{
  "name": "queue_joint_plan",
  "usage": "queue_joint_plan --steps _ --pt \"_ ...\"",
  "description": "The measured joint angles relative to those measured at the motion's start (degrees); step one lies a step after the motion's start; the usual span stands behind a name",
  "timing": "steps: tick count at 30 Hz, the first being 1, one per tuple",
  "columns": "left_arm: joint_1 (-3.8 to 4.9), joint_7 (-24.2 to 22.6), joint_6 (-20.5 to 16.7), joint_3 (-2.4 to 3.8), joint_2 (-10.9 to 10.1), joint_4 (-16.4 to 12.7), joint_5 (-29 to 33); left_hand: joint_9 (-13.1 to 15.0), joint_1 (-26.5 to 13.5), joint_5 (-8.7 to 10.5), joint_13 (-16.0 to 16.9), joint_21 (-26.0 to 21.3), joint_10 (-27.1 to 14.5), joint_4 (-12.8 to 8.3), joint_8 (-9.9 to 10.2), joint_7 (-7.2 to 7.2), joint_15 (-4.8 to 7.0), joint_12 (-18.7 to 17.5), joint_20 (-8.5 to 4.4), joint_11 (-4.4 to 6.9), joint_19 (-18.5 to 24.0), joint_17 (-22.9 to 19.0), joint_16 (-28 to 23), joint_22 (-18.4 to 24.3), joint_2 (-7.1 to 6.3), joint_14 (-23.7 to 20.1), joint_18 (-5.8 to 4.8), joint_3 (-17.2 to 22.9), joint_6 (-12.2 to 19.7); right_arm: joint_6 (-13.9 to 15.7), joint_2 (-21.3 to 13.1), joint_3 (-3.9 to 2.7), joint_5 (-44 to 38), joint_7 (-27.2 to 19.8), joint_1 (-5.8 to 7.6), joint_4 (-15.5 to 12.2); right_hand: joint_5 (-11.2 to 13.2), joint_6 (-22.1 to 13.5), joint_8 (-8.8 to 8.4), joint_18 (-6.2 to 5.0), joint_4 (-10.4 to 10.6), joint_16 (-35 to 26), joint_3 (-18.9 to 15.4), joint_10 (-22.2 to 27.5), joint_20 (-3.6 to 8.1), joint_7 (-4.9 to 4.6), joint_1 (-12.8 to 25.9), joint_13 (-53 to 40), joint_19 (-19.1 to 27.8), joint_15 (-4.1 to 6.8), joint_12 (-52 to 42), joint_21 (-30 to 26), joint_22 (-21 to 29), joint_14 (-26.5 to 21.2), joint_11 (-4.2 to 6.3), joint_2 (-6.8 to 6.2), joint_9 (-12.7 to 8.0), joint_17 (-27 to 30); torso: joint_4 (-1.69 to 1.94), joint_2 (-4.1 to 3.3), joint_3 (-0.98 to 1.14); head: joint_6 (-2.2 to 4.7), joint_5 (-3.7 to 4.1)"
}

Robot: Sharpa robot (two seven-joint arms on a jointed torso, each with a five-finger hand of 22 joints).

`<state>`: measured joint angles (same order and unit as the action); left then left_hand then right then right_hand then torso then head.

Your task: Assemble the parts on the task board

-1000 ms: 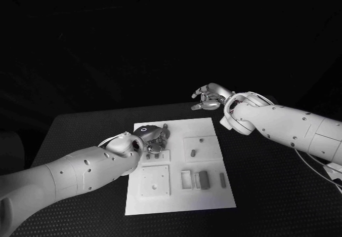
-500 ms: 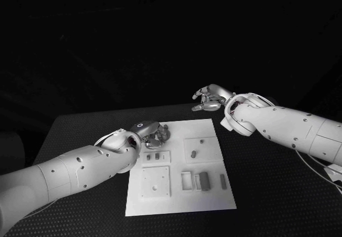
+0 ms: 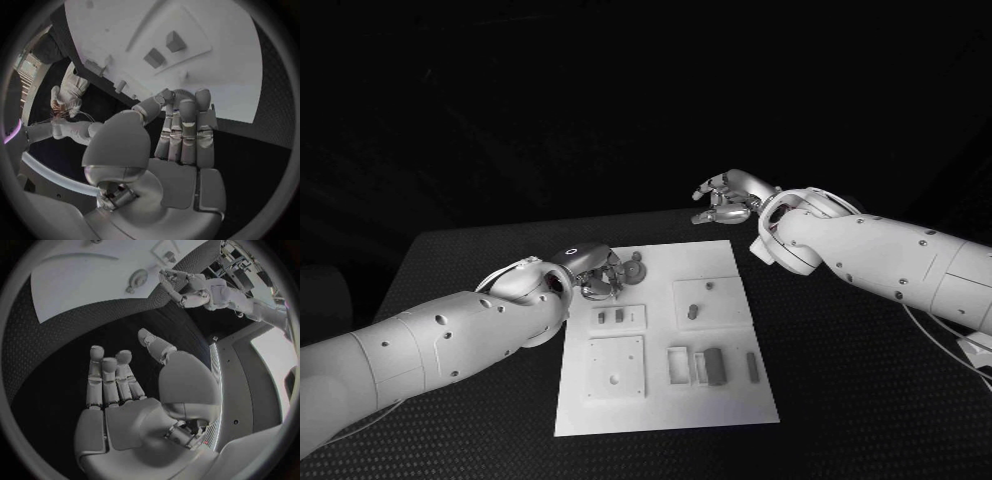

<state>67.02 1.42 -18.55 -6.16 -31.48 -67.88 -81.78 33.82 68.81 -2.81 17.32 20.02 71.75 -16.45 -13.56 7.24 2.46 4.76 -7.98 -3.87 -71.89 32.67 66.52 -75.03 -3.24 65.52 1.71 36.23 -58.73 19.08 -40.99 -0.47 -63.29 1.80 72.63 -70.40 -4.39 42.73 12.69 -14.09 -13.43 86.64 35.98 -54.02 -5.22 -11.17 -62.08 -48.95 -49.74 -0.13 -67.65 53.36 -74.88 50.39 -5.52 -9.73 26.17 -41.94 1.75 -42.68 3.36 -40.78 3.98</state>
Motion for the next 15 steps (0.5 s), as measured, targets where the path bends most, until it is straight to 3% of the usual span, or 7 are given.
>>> queue_joint_plan --steps 15 --pt "-0.01 0.41 2.32 -0.04 -0.23 1.95 -1.08 -0.07 -0.19 0.01 -0.04 0.00 0.00 0.00 -0.13 0.00 -0.01 0.00 0.02 0.00 -0.01 0.00 -0.01 0.00 0.16 -0.01 0.00 0.00 0.01 0.00 0.09 0.00 0.00 0.01 0.00 0.04 0.00 -0.01 0.00 0.00 0.00 0.00 0.00 0.00 0.00 -0.01 0.00 0.05 0.00 -0.01 -0.23 0.00 0.01 0.01 0.00 0.00 0.00 0.05 -0.09 -0.10 0.01 -0.16 -0.17"
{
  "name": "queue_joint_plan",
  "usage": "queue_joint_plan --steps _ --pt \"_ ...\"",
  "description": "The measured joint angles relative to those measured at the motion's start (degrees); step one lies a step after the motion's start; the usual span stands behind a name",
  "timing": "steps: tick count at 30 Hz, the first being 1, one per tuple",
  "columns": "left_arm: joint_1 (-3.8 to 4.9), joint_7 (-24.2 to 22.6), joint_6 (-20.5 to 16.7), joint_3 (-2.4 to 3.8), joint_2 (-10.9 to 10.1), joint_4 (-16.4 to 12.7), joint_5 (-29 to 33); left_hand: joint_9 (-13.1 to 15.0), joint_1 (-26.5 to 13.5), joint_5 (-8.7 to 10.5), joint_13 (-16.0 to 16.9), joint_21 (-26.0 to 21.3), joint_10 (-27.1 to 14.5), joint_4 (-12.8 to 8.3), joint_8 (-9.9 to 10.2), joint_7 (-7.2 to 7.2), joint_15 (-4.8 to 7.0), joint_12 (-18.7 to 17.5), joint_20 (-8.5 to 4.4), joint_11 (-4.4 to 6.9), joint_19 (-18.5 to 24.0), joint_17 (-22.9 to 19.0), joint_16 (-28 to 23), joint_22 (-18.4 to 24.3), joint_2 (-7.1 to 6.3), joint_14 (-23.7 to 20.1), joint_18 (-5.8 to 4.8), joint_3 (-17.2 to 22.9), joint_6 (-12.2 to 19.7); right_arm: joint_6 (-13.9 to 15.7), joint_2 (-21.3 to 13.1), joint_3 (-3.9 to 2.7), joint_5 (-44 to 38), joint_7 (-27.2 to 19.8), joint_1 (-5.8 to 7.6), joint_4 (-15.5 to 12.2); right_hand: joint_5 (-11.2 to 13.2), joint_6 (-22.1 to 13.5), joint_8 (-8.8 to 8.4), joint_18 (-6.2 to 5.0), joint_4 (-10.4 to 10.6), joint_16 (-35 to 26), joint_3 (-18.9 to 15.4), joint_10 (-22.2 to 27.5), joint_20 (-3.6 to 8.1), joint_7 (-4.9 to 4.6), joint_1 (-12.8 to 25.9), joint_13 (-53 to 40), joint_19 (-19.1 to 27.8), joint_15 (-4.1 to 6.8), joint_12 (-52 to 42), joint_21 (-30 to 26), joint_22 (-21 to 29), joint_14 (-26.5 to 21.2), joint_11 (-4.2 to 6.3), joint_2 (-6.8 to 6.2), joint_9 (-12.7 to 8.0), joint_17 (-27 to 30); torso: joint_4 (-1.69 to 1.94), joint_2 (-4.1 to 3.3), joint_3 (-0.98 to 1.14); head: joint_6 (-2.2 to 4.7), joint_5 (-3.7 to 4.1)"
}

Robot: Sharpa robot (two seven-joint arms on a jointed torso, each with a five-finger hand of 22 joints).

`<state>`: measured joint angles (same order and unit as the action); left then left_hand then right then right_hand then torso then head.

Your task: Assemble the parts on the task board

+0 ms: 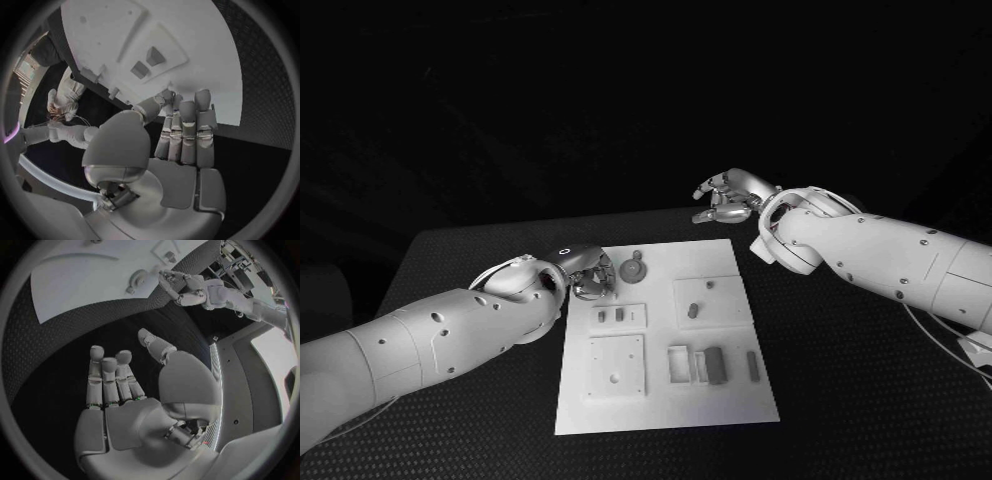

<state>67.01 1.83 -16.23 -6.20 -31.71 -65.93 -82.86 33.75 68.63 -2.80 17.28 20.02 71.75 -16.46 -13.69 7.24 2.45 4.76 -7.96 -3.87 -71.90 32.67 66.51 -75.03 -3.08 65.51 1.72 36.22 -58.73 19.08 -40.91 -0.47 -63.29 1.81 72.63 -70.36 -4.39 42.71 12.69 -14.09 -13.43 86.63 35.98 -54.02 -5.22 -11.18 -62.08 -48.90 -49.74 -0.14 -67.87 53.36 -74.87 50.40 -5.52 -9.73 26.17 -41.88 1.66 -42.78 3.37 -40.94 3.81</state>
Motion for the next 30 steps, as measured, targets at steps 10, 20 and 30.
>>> queue_joint_plan --steps 10,20,30 --pt "0.00 0.07 0.98 -0.03 0.14 0.06 -0.39 -0.01 -0.07 0.00 -0.03 0.00 0.00 0.00 0.08 -0.03 -0.01 0.00 0.09 0.00 -0.08 0.00 -0.01 0.00 -0.07 -0.01 0.00 0.00 0.03 0.00 -0.02 0.00 0.00 0.00 0.00 0.00 0.00 -0.04 0.28 0.00 0.00 0.00 0.00 0.00 0.00 -0.04 0.00 0.00 0.00 -0.01 0.00 0.00 0.01 0.00 0.00 0.00 -0.05 0.00 -0.05 0.01 0.08 -0.21 -0.02" --pt "0.00 0.11 1.43 -0.03 -0.17 -0.81 -0.46 -0.08 -0.14 0.00 -0.07 0.00 0.00 -0.01 0.06 -0.10 0.12 -0.23 0.10 0.00 -0.09 0.00 -0.01 0.00 -0.15 0.11 0.01 -0.01 0.10 0.00 -0.05 0.00 0.00 0.00 0.00 -0.01 0.00 0.09 0.28 0.00 0.00 0.00 0.00 0.00 0.00 0.08 0.00 0.06 0.00 -0.02 0.00 0.00 -0.05 0.01 0.00 0.00 -0.05 0.05 -0.05 0.04 0.11 -0.31 0.01" --pt "0.00 0.18 1.86 -0.04 -0.17 -1.05 -0.42 -0.04 -0.46 0.04 -0.04 0.00 0.00 0.10 -0.01 -0.20 0.20 -0.33 0.11 0.01 -0.10 0.00 -0.02 0.00 -0.13 0.20 0.00 0.09 0.21 0.00 -0.02 0.00 0.01 0.00 0.00 -0.03 0.00 0.08 0.28 0.00 0.00 0.00 0.00 0.00 0.00 0.08 0.00 0.05 0.00 0.12 0.00 0.00 -0.04 -0.14 0.00 0.00 -0.10 0.05 -0.05 0.03 0.07 -0.36 0.02"
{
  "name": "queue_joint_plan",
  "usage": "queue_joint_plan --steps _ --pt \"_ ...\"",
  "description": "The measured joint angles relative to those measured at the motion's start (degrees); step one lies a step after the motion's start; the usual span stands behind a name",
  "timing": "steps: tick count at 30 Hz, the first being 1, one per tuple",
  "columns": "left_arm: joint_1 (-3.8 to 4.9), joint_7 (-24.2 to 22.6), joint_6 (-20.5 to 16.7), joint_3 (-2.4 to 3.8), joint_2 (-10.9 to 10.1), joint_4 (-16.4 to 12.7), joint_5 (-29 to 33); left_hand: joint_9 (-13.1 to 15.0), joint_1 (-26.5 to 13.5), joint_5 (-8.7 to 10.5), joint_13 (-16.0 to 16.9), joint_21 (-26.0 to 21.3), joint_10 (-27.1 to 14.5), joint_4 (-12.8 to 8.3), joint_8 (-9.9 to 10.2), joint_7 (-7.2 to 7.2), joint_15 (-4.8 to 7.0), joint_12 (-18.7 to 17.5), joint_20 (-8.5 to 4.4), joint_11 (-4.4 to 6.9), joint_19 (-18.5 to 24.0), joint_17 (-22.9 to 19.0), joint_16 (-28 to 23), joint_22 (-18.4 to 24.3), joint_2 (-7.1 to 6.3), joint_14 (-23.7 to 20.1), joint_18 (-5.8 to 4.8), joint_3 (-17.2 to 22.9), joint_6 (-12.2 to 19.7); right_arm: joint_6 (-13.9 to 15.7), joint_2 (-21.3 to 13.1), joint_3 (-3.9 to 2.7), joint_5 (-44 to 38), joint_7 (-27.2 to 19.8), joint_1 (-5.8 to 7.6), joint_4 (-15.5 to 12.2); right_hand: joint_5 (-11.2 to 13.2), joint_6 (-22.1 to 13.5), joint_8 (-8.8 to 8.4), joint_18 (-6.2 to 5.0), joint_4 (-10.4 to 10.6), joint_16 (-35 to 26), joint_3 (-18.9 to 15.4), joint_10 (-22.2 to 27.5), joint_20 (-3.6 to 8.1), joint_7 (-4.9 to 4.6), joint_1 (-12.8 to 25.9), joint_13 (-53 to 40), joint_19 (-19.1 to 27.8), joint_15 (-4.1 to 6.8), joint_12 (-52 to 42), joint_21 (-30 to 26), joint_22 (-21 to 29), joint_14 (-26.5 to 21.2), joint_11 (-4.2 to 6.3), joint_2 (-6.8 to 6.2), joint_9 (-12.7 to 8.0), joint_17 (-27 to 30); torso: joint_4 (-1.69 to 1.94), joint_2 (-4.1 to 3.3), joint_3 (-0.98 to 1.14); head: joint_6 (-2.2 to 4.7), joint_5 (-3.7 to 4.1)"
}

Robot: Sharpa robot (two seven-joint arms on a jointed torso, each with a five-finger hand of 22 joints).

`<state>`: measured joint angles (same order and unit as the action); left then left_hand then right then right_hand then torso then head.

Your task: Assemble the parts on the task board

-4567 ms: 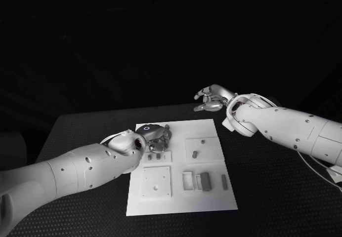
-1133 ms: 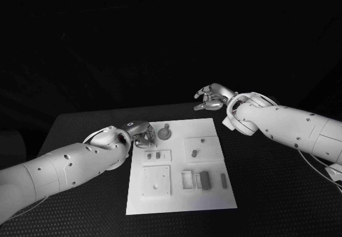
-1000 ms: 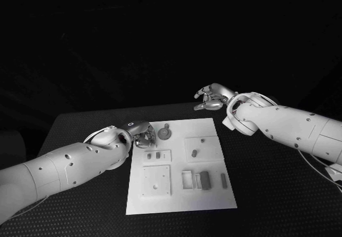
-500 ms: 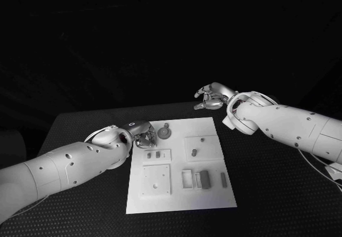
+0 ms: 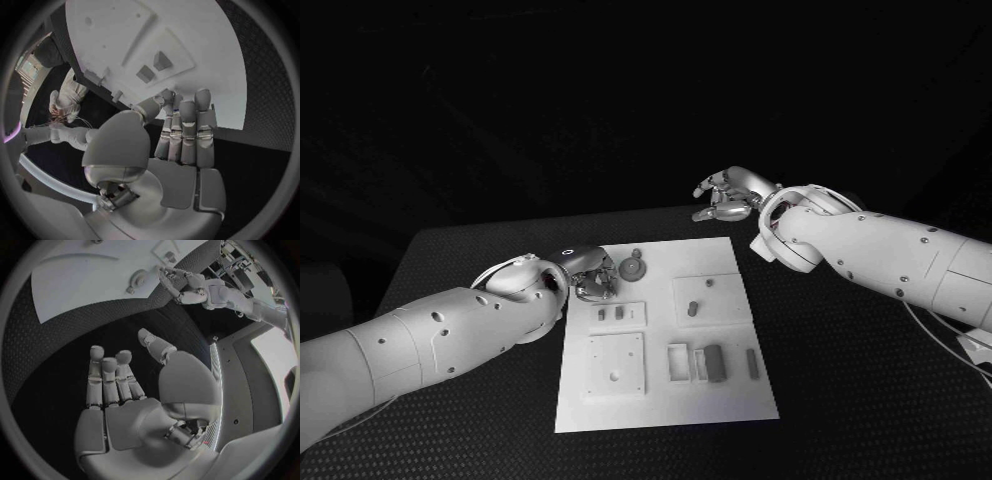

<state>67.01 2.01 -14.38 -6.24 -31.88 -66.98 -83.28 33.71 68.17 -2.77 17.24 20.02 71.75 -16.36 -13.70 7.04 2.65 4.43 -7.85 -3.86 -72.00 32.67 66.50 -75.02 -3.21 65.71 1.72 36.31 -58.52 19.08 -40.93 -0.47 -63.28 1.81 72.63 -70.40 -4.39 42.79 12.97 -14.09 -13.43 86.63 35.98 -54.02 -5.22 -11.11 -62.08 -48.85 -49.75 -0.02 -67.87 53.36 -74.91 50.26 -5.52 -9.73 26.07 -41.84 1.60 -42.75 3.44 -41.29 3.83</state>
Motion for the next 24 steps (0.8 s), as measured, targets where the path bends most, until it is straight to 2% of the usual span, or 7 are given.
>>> queue_joint_plan --steps 14,24 --pt "0.09 0.31 1.19 0.03 0.34 0.30 0.02 -0.02 -0.14 -0.17 0.01 0.00 0.00 0.03 0.08 0.18 0.00 -0.06 0.09 0.00 -0.08 0.05 0.00 0.00 -0.01 0.00 0.01 0.03 -0.18 0.00 -0.05 0.00 0.00 0.00 0.00 -0.03 0.00 -0.04 0.00 0.00 0.00 0.00 0.00 0.00 0.00 -0.04 0.00 0.05 0.00 -0.04 0.00 0.00 0.01 -0.03 0.00 0.00 0.00 0.05 -0.01 -0.01 0.01 -0.13 0.01" --pt "0.14 0.44 1.68 -0.18 1.09 1.03 0.02 0.10 -0.22 -0.16 0.10 0.00 0.01 0.03 0.11 0.18 -0.01 -0.05 0.09 0.01 -0.09 0.11 0.00 0.00 -0.09 -0.01 0.01 0.03 -0.18 0.00 -0.03 0.00 0.00 0.00 0.00 -0.06 0.00 -0.05 0.00 0.00 0.00 0.00 0.00 0.00 0.00 -0.05 0.00 0.10 0.00 -0.04 0.00 0.00 0.01 -0.02 0.00 0.00 -0.05 0.05 -0.03 -0.01 0.04 -0.18 0.12"
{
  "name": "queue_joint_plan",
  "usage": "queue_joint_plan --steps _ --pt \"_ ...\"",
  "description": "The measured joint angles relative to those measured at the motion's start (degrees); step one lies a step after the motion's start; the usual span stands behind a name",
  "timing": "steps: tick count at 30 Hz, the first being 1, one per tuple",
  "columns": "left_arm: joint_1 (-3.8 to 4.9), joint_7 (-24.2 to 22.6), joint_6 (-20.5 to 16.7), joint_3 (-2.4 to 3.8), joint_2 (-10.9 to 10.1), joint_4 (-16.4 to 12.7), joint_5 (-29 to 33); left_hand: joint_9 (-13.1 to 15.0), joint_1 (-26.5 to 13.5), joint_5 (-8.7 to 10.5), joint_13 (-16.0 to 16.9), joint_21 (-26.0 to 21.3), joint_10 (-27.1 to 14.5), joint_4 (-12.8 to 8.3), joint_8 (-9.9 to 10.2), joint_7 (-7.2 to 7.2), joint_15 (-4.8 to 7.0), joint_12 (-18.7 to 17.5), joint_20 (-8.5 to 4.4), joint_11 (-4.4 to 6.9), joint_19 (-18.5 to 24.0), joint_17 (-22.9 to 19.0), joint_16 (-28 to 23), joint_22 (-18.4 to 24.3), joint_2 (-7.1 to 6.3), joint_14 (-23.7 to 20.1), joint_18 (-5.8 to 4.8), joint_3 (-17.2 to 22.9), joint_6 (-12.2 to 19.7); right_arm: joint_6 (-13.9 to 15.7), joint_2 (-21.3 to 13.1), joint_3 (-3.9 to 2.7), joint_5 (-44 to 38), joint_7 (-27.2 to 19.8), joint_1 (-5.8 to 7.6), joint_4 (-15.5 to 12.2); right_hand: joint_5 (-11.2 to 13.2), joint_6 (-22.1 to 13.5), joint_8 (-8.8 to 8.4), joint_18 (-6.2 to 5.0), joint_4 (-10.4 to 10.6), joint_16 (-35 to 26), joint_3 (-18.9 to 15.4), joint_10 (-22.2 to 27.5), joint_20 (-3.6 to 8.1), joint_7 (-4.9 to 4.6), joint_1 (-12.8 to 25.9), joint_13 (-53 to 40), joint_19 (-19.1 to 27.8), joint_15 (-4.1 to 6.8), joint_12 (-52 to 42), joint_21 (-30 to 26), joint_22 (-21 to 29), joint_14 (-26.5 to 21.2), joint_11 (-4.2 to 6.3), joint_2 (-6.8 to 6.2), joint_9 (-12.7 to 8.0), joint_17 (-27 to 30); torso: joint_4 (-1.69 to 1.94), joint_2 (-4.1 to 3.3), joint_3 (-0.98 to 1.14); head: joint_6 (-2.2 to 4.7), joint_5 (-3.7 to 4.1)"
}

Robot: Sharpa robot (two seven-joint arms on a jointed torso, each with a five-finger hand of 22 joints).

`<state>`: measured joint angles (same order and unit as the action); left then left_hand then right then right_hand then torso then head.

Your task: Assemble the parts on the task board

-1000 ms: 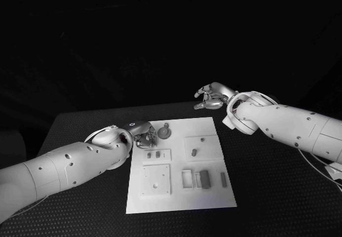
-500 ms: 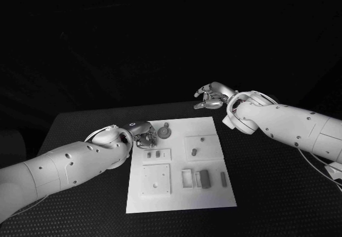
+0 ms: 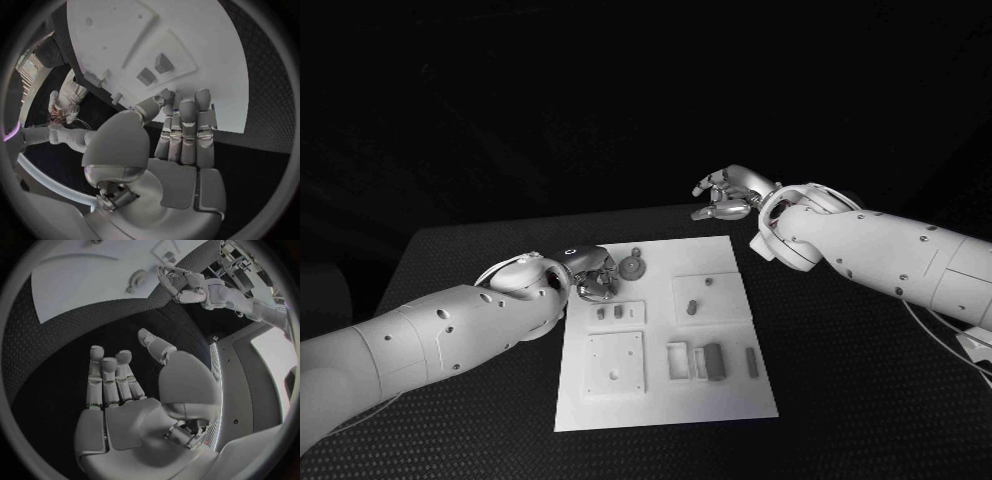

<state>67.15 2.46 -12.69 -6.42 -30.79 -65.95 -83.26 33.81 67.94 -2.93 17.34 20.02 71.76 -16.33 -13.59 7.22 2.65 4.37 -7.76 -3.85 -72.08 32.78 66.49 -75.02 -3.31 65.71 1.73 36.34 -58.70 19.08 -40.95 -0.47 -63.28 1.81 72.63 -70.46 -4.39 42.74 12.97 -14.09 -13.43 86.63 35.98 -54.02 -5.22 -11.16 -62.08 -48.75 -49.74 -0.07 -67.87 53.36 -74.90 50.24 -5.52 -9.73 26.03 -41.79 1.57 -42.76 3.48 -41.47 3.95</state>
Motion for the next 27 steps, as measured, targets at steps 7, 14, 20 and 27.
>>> queue_joint_plan --steps 7,14,20,27 --pt "0.06 0.00 0.07 -0.14 0.15 0.21 0.00 0.00 -0.14 0.00 -0.02 0.00 0.00 0.00 0.00 0.00 0.00 0.00 0.00 0.00 0.00 -0.01 0.00 0.00 -0.15 0.00 0.00 0.00 0.00 0.00 -0.01 0.00 0.00 0.00 0.00 0.00 0.00 -0.01 0.00 0.00 0.00 0.00 0.00 0.00 0.00 0.00 0.00 0.00 0.00 -0.01 0.00 0.00 0.00 0.01 0.00 0.00 0.00 0.00 -0.03 0.00 0.00 -0.04 0.08" --pt "0.15 -0.03 0.13 -0.45 0.38 0.53 0.02 -0.10 -0.22 0.00 -0.09 0.00 0.19 0.00 0.02 -0.02 0.00 -0.06 -0.13 0.20 0.14 0.07 -0.07 0.00 -0.23 0.00 0.00 0.00 0.02 0.00 -0.03 0.00 0.01 -0.01 0.00 -0.01 0.00 -0.01 0.00 0.01 0.00 0.00 0.00 0.00 0.00 -0.01 0.00 -0.01 0.00 -0.02 0.00 0.00 -0.05 0.01 0.00 0.00 0.00 0.05 -0.02 0.00 0.00 -0.08 0.18" --pt "0.15 -0.03 0.13 -0.65 0.45 0.66 0.04 -0.40 -0.20 0.00 -0.21 -0.30 -0.17 0.00 0.13 0.43 -0.18 -0.43 -0.34 -0.15 0.36 0.20 0.04 0.00 -0.26 -0.18 -0.01 0.00 0.59 0.00 -0.07 0.00 0.01 -0.01 0.00 -0.01 0.00 -0.01 0.00 0.00 0.00 0.00 0.00 0.00 0.00 -0.01 0.00 0.05 0.00 -0.09 0.00 0.00 -0.04 0.09 0.00 0.00 0.00 0.05 0.02 0.00 -0.03 -0.17 0.23" --pt "0.05 -0.03 -0.01 -0.78 0.43 0.67 0.17 -0.68 -0.20 0.00 -0.27 -0.56 -0.63 -0.01 0.51 0.84 -0.42 -0.43 -0.25 -0.45 0.45 0.30 0.06 0.00 -0.26 -0.42 -0.01 0.00 1.70 0.00 -0.07 0.00 0.01 -0.01 0.00 0.00 0.00 -0.02 0.00 0.00 0.00 0.00 0.00 0.00 0.00 -0.02 0.00 0.05 0.00 -0.10 0.00 0.00 -0.04 0.09 0.00 0.00 -0.03 0.04 0.03 0.00 -0.06 -0.19 0.26"
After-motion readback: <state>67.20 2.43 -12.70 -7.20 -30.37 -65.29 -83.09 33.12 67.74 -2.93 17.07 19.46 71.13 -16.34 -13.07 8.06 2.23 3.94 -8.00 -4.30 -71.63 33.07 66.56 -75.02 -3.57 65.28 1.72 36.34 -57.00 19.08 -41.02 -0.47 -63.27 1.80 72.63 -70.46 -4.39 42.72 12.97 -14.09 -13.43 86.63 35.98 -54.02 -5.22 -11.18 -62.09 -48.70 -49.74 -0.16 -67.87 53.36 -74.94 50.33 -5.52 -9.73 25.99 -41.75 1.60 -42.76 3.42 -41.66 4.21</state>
